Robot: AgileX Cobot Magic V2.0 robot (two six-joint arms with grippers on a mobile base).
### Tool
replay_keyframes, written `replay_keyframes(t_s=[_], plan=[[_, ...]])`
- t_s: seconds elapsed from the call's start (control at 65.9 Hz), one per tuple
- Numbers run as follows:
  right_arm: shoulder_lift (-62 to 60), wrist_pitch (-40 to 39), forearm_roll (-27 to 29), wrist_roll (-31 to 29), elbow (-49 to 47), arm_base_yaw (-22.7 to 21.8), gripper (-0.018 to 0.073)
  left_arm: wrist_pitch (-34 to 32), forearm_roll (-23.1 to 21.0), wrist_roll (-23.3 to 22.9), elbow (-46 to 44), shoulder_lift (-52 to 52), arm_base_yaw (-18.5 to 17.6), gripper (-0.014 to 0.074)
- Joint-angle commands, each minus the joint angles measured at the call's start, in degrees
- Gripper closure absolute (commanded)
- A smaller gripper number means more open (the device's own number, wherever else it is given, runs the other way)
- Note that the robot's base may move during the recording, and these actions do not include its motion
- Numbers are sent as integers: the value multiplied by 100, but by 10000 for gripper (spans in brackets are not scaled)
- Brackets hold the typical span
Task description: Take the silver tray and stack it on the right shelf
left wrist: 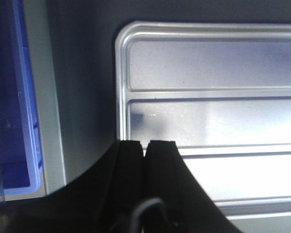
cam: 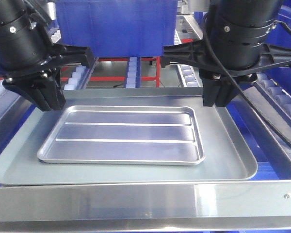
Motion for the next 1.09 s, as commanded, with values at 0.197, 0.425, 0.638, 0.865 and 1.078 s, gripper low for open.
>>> replay_keyframes(t_s=[0.197,0.425,0.638,0.865,1.078], plan=[[-779,-376,-205,-377,-284,18,507,-518,-141,-26,-46,-764,11,687],[-1830,-1485,-235,-1378,300,150,507,-1476,-281,-26,1026,-2221,11,687],[-3266,-2343,-246,-2280,1479,610,507,-2299,-261,-15,2395,-4017,1,687],[-5135,-2386,-740,-2300,2797,937,507,-2272,-195,350,3310,-6023,1,687],[-6874,-2381,-1079,-2300,3707,937,507,-1685,-197,361,3754,-7502,1,687]])
